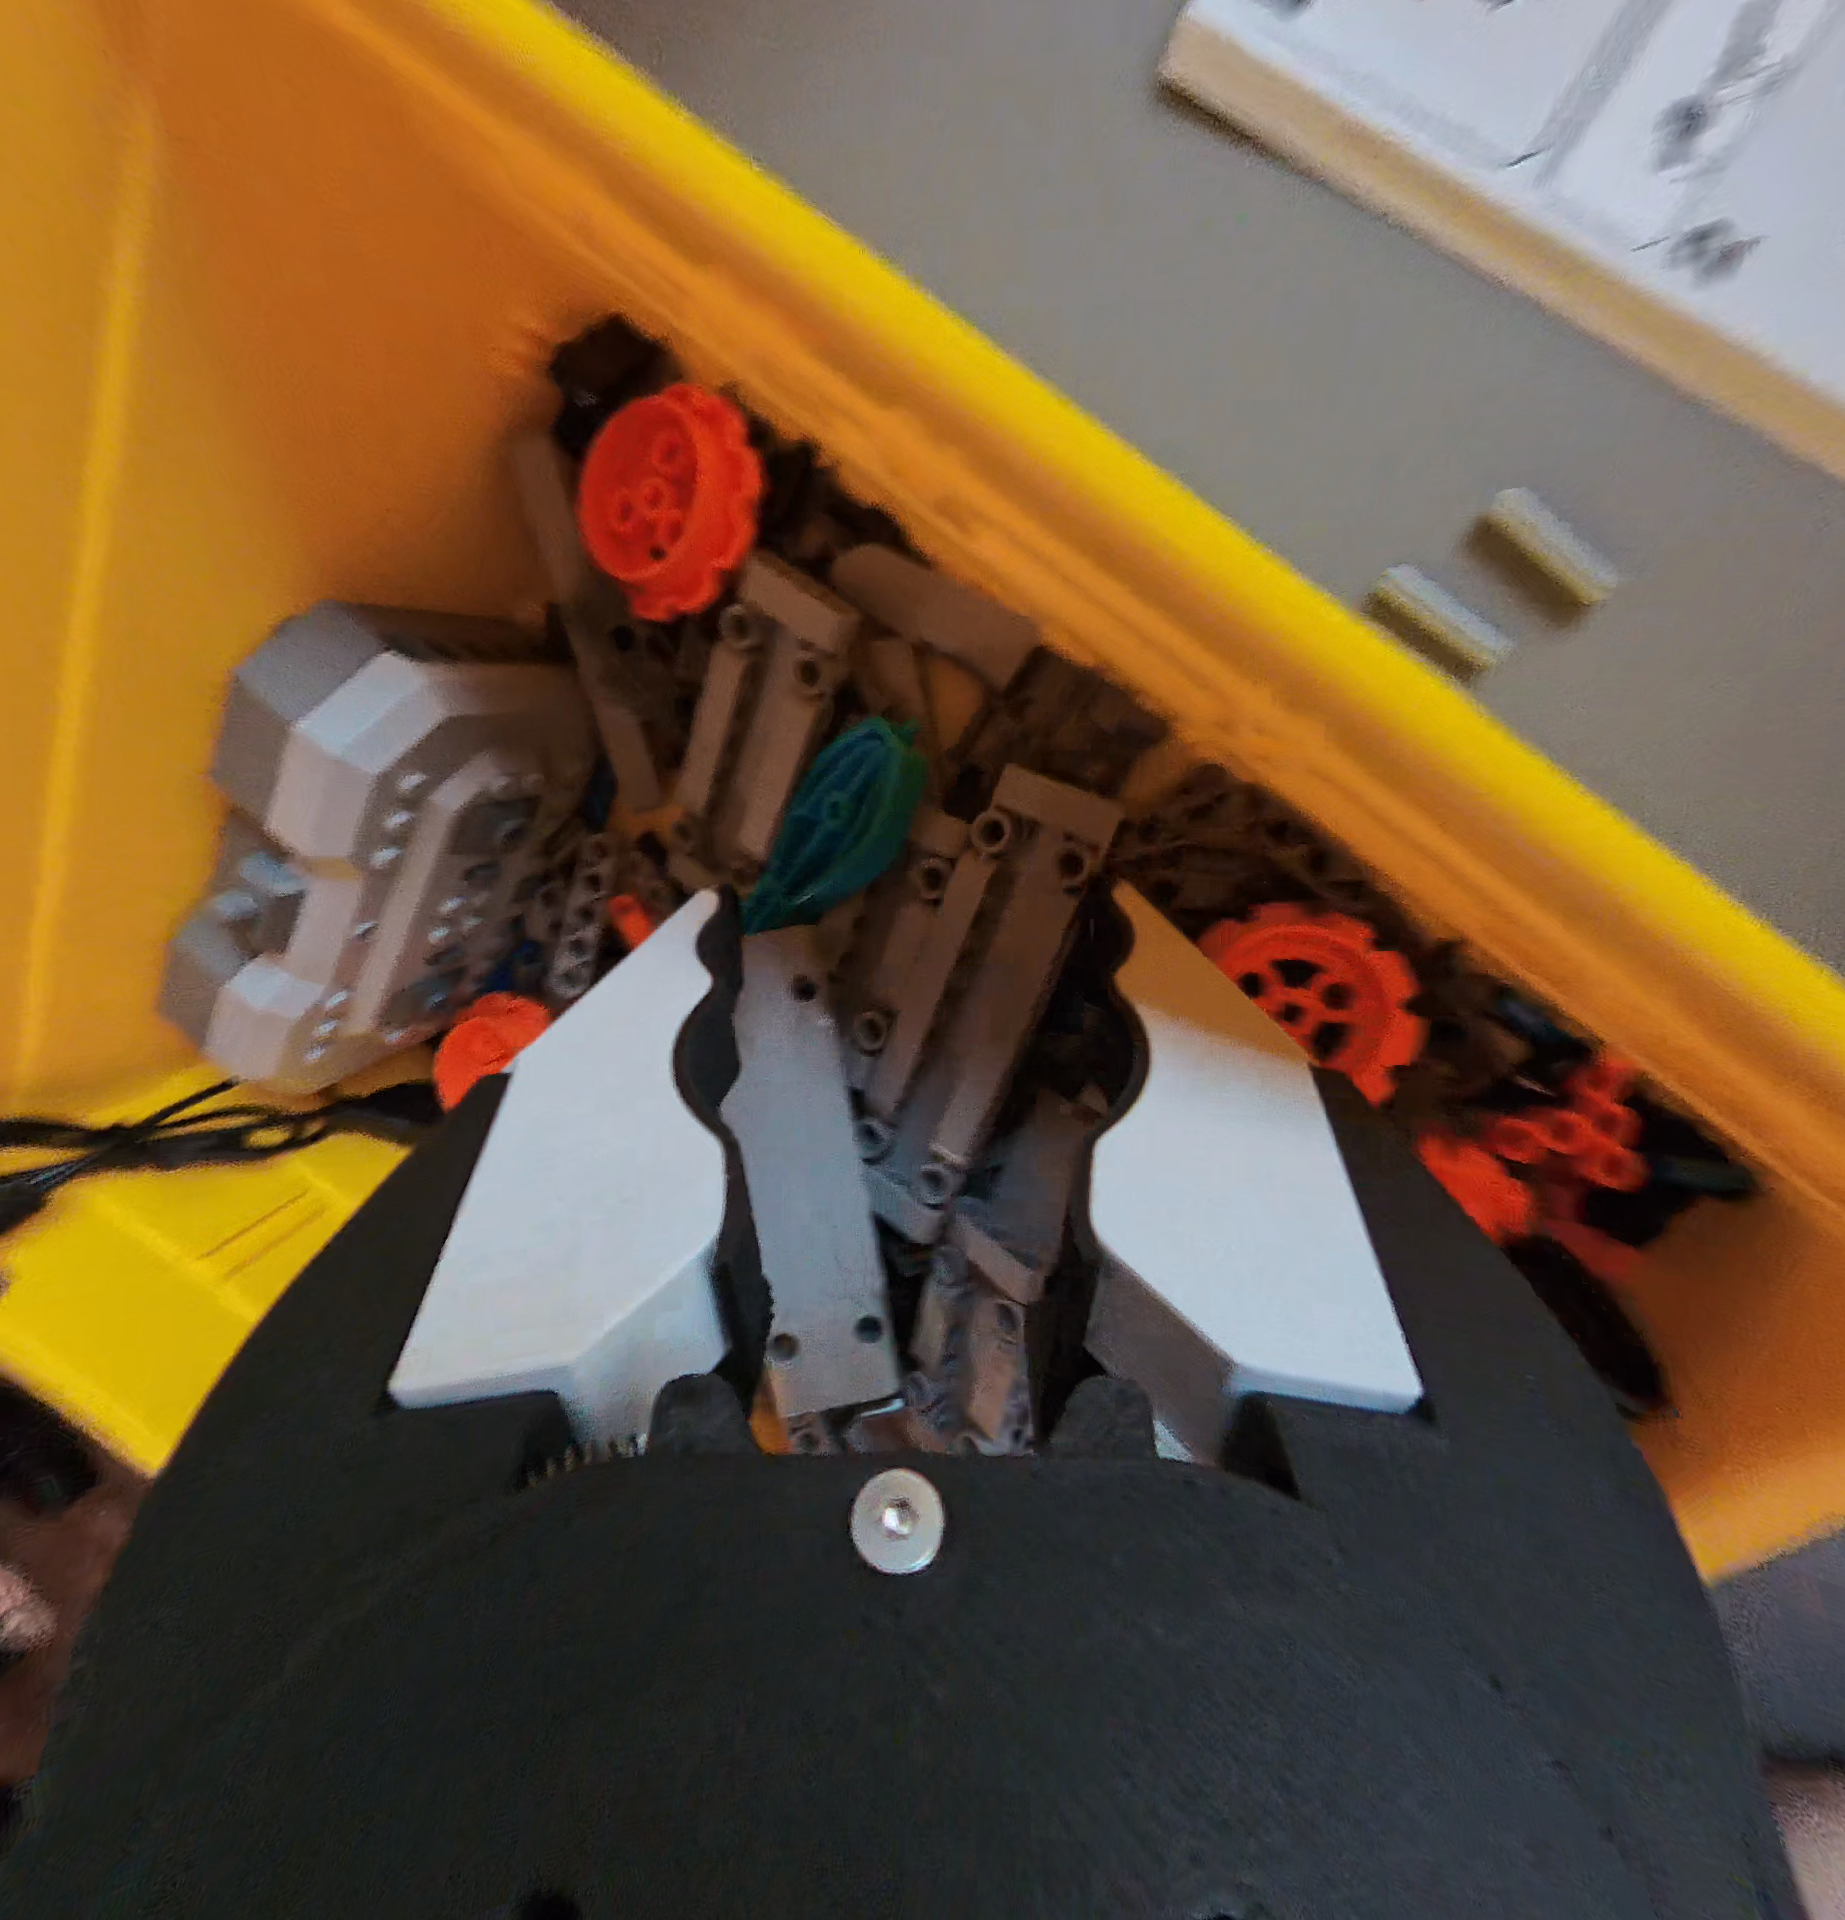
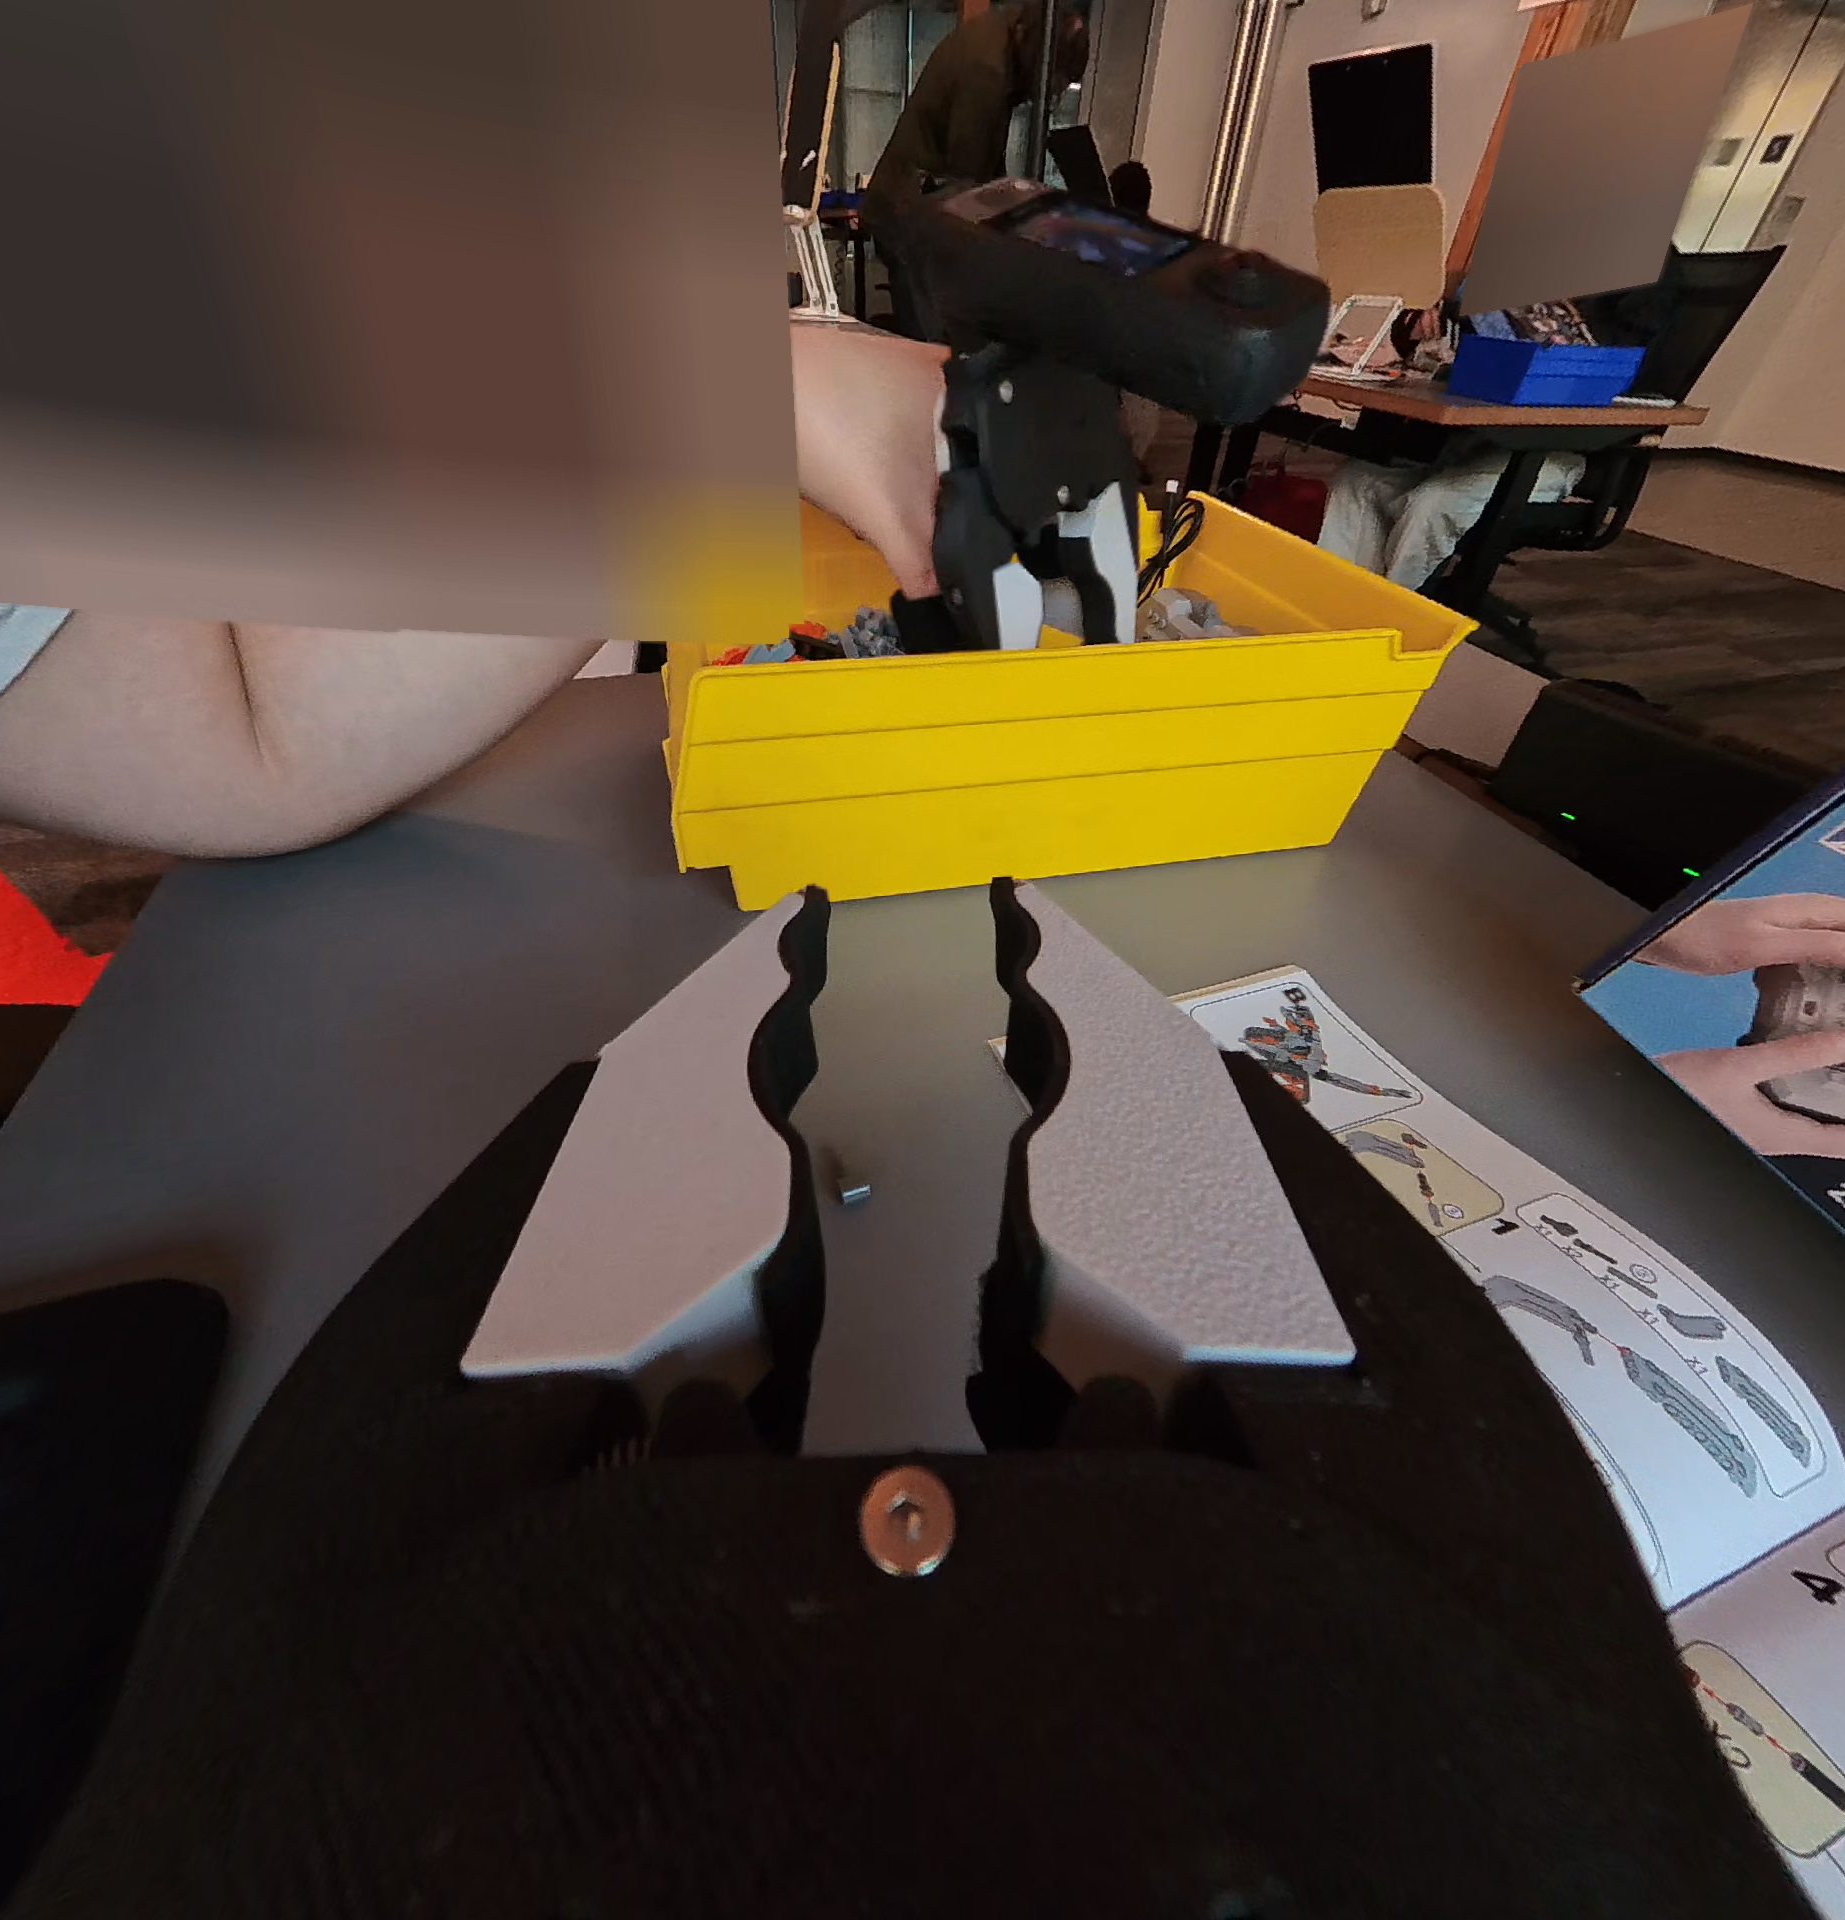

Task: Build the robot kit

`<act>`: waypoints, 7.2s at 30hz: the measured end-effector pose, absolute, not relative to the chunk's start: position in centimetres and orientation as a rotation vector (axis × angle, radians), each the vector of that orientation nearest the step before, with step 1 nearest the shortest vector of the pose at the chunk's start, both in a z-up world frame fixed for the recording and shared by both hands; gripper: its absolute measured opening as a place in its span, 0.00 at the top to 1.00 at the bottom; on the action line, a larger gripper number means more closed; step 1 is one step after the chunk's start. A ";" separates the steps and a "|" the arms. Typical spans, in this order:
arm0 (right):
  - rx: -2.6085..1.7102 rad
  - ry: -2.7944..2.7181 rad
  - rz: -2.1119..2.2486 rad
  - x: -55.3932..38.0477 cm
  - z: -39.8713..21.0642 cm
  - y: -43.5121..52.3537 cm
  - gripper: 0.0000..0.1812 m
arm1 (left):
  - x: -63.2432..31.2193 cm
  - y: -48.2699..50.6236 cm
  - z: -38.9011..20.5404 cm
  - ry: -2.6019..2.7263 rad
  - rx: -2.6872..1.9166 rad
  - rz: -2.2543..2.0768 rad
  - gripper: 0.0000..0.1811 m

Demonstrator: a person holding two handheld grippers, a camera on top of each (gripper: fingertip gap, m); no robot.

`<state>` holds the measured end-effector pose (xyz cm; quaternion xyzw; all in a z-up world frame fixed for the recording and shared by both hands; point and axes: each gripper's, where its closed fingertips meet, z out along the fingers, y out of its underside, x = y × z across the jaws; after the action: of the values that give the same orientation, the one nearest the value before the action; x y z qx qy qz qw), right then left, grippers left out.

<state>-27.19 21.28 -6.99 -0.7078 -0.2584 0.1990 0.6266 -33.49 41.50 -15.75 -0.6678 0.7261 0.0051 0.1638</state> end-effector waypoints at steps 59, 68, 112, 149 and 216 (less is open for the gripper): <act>-1.698 -0.672 0.450 -27.6 -8.8 20.8 0.84 | -33.7 46.0 -16.0 1.711 -2.127 -0.106 0.91; -1.700 -0.677 0.447 -27.6 -8.8 20.8 0.84 | -35.3 47.1 -14.6 1.614 -2.185 -0.065 0.91; -1.723 -0.699 0.443 -27.5 -9.3 20.7 0.84 | -30.6 45.0 -12.3 1.620 -1.966 -0.535 0.95; -1.751 -0.741 0.443 -28.0 -10.2 20.5 0.84 | -32.7 47.0 -16.1 1.607 -2.145 -0.263 0.91; -1.779 -0.795 0.433 -28.4 -11.0 20.2 0.84 | -34.1 48.4 -14.8 1.459 -2.229 -0.331 0.87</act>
<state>-28.41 20.19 -11.03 -0.7490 -0.3348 0.1825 0.5419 -34.09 48.39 -14.80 -0.8088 0.5292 -0.1200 0.2266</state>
